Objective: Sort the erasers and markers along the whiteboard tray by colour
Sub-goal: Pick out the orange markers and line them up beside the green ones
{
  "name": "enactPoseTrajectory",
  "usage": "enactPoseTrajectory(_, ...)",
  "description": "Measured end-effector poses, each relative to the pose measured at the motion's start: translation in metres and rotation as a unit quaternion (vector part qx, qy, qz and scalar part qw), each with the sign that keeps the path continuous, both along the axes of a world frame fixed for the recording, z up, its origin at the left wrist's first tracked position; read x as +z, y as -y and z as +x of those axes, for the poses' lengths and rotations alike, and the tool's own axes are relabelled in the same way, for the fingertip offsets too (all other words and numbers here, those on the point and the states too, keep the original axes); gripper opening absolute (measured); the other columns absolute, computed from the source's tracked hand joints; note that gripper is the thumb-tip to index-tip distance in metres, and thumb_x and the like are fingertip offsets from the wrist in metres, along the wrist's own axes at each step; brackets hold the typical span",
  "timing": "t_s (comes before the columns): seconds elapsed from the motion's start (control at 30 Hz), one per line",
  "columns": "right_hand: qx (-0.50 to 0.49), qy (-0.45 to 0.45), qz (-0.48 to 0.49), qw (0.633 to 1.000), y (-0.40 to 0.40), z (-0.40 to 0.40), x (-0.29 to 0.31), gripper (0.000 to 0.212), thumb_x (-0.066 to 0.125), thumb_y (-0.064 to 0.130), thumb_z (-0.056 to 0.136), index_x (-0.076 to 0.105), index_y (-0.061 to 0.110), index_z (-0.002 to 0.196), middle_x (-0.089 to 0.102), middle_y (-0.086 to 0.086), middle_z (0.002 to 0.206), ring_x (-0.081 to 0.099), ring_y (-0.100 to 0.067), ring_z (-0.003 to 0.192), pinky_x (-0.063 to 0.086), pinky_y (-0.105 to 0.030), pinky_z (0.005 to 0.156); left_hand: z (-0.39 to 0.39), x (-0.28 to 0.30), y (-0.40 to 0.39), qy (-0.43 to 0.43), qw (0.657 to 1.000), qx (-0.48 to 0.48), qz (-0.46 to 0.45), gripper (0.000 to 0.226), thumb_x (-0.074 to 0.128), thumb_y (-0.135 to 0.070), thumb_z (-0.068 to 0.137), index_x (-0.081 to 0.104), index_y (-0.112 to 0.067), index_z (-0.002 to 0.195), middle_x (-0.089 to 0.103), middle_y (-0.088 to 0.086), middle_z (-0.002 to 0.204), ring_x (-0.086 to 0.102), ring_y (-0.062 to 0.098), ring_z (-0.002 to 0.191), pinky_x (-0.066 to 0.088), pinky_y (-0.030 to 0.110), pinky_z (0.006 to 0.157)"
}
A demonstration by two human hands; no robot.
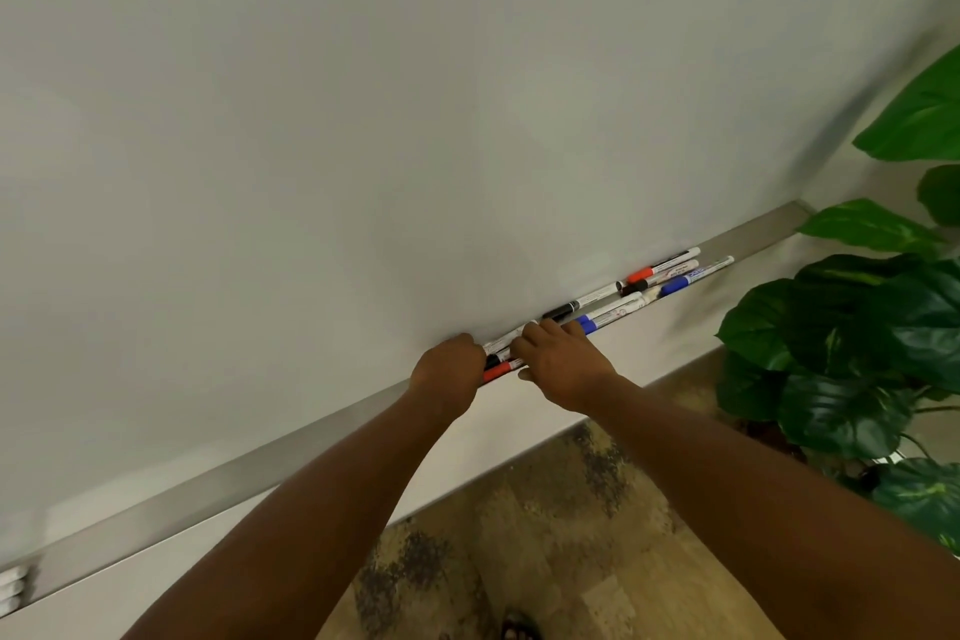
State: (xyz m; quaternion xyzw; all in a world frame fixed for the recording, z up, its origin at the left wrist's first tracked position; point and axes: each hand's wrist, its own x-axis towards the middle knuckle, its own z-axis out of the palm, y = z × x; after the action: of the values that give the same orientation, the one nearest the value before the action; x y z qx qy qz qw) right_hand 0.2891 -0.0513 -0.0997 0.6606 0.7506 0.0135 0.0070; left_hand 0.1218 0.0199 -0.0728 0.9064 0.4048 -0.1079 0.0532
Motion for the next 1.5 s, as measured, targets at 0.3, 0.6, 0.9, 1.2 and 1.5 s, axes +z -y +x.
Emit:
enactPoseTrajectory(0.3,0.004,0.005,0.004,1.0,-0.002,0.001,0.0,0.026,0.057,0.035,0.092,0.054,0.02,0.113,0.056,-0.004,0.107,0.051,-0.026,0.098,0.042,-0.046,0.087,-0.017,0.007,0.002,-0.032,0.999,-0.001,0.026,0.022,0.054,-0.015,0.09,0.061,-0.01,0.111,0.055,0.008,0.107,0.061,0.027,0.094,0.051,0.037,0.076)
enactPoseTrajectory(0.6,0.018,0.0,-0.006,1.0,-0.002,-0.011,-0.002,0.023,0.052,0.032,0.095,0.051,0.021,0.116,0.056,-0.002,0.11,0.05,-0.025,0.1,0.037,-0.044,0.086,-0.044,0.006,0.006,0.004,0.999,0.043,0.026,0.025,0.055,-0.019,0.087,0.054,-0.013,0.111,0.061,0.007,0.108,0.061,0.026,0.097,0.05,0.037,0.076)
enactPoseTrajectory(0.9,0.029,-0.05,0.022,0.998,-0.005,-0.012,0.001,0.021,0.058,0.02,0.091,0.058,0.023,0.112,0.058,0.0,0.106,0.053,-0.024,0.097,0.037,-0.043,0.086,-0.069,0.008,0.002,-0.009,0.999,0.027,0.035,0.021,0.05,-0.023,0.091,0.061,-0.015,0.107,0.059,0.005,0.104,0.061,0.026,0.094,0.05,0.036,0.076)
enactPoseTrajectory(1.2,-0.035,-0.05,0.097,0.993,0.0,0.058,0.03,0.04,0.047,0.007,0.077,0.052,0.02,0.116,0.055,-0.005,0.104,0.049,-0.028,0.095,0.033,-0.043,0.085,-0.063,0.009,-0.001,0.054,0.998,0.012,0.03,0.022,0.047,-0.027,0.092,0.059,-0.014,0.105,0.057,0.006,0.102,0.06,0.026,0.09,0.046,0.035,0.07)
enactPoseTrajectory(1.5,-0.172,0.048,0.004,0.984,-0.002,0.158,0.032,0.023,0.053,0.024,0.092,0.063,0.026,0.113,0.06,-0.002,0.1,0.058,-0.024,0.094,0.035,-0.045,0.094,-0.039,0.004,-0.006,0.092,0.995,-0.024,0.025,0.025,0.047,-0.037,0.093,0.059,-0.017,0.101,0.057,0.002,0.096,0.059,0.025,0.085,0.047,0.034,0.068)
